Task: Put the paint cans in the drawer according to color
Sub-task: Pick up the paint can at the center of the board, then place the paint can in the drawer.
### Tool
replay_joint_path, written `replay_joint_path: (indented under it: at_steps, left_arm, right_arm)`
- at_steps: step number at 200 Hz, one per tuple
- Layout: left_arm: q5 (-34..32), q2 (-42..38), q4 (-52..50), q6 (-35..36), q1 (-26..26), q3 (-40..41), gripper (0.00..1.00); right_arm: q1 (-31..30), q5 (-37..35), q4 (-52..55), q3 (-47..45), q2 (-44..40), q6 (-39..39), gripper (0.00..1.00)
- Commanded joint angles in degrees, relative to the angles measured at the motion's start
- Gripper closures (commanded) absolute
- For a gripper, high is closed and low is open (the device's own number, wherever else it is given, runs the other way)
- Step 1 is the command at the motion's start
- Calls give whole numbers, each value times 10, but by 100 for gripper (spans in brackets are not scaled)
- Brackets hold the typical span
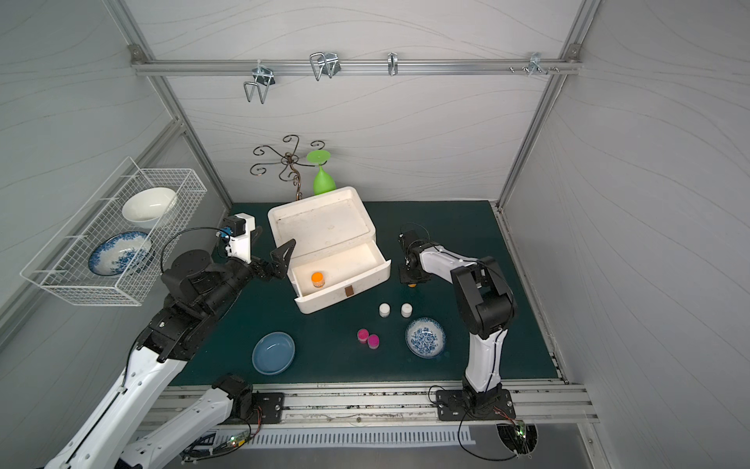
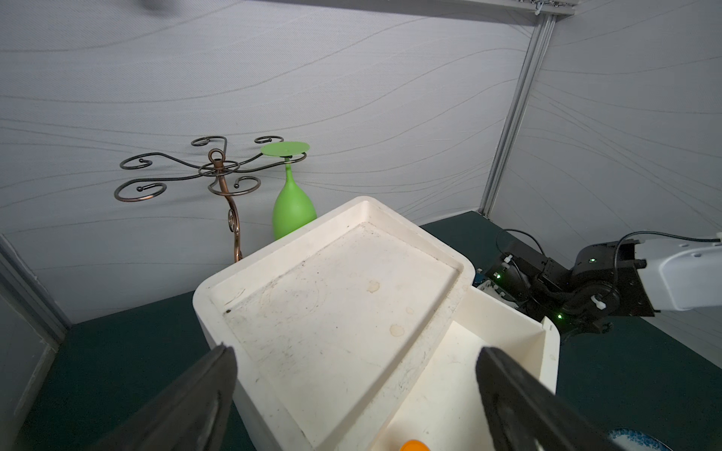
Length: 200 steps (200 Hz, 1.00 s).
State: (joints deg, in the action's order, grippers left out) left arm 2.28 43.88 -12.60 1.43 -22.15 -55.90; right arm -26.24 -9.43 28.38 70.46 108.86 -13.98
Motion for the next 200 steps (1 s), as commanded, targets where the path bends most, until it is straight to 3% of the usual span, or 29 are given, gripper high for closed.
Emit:
replay_joint_path:
  at_steps: [1,27,47,91,104,128,146,165,200]
  left_arm:
    - [8,-6,22,-2,1,-17,0]
    - [8,-7,22,-2,2,-18,0]
    - [7,-8,22,-3,2,-17,0]
    - [-1,-9,24,-1,1,-14,0]
    - [-2,-10,25,-2,2,-14,0]
    - [3,-12,26,-4,1,-13,0]
    - [5,-13,28,-6,1,-11,0]
    - [3,-15,29,-5,0,-11,0]
    - [-4,-15,28,0,-3,-10,0]
  right_arm:
    - [-4,-30,36,8,-49,6,80]
    - [-23,-73,79,15,-143,37,80]
    - [-49,-87,91,35,-225,109,80]
    - [-103,16,41,120,-352,224,81]
    - [-136,50,40,146,-359,301,83]
    - [-192,191,89,165,-352,462,80]
    - [-247,166,104,156,-341,577,84]
    - [-267,140,106,158,-317,657,91]
    - [-268,133,182,244,-229,709,87]
